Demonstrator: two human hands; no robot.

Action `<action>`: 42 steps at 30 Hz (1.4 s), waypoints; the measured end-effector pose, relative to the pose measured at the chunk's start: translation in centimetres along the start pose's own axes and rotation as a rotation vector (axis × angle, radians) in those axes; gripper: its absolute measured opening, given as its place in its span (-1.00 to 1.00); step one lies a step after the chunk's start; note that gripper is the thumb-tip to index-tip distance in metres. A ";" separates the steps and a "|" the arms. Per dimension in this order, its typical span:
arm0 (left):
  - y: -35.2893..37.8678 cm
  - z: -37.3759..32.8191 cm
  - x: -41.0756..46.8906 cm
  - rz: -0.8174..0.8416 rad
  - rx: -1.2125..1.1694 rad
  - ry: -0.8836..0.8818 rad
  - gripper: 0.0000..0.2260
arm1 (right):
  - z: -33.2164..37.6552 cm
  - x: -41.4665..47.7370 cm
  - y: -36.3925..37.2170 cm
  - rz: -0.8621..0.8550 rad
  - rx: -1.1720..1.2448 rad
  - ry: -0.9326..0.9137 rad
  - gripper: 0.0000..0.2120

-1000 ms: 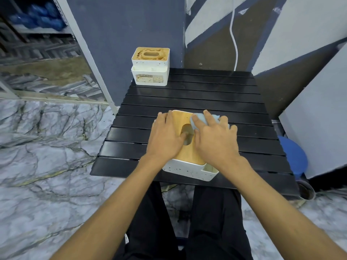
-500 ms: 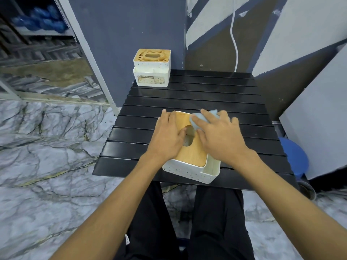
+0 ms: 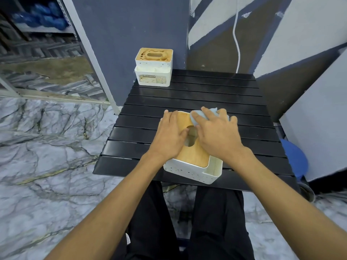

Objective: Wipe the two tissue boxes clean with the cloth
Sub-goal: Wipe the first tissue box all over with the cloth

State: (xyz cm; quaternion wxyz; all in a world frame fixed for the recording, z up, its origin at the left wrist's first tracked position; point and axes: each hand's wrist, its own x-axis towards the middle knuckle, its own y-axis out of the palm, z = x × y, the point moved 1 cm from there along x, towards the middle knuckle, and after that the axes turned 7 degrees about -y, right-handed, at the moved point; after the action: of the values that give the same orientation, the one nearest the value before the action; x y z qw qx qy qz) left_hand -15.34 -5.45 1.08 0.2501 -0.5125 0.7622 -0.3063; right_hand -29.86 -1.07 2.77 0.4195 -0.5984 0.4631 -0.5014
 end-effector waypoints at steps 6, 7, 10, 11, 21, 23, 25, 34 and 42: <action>-0.4 -0.5 -0.3 0.032 -0.028 0.028 -0.56 | 1.4 0.7 -0.3 0.004 0.028 -0.097 -0.59; -0.5 -0.6 -0.4 0.035 -0.034 0.030 -0.57 | 1.5 1.3 -0.4 0.021 0.043 -0.105 -0.58; -0.4 -0.5 -0.4 0.043 -0.017 -0.008 -0.50 | 0.3 1.9 -0.2 0.060 0.069 -0.072 -0.56; -0.4 -0.4 -0.4 0.043 -0.007 -0.019 -0.47 | -0.3 1.5 0.0 0.054 0.075 -0.050 -0.56; 0.0 -0.4 -0.2 -0.020 0.058 -0.030 -0.45 | -0.9 -3.2 -0.3 0.048 0.218 0.142 -0.57; -0.1 -0.4 -0.3 -0.133 0.180 0.023 -0.47 | -1.1 -3.7 -0.4 0.055 0.285 0.189 -0.57; -0.2 -0.8 -0.8 -0.278 0.313 0.120 -0.52 | -1.2 -3.9 -0.5 0.055 0.323 0.211 -0.57; 0.9 -6.1 -3.9 -0.106 0.268 -0.043 -0.75 | -1.2 -4.0 -0.4 0.045 0.431 0.236 -0.57; 1.7 -7.0 -2.5 0.028 0.119 -0.173 -0.63 | -2.7 -4.9 -0.1 0.021 0.595 0.271 -0.58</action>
State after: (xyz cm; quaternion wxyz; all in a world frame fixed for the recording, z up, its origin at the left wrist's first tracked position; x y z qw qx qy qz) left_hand -20.36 -1.17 4.84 0.3492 -0.5104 0.7254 -0.3021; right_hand -32.86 3.63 2.25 0.5158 -0.3726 0.3541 -0.6854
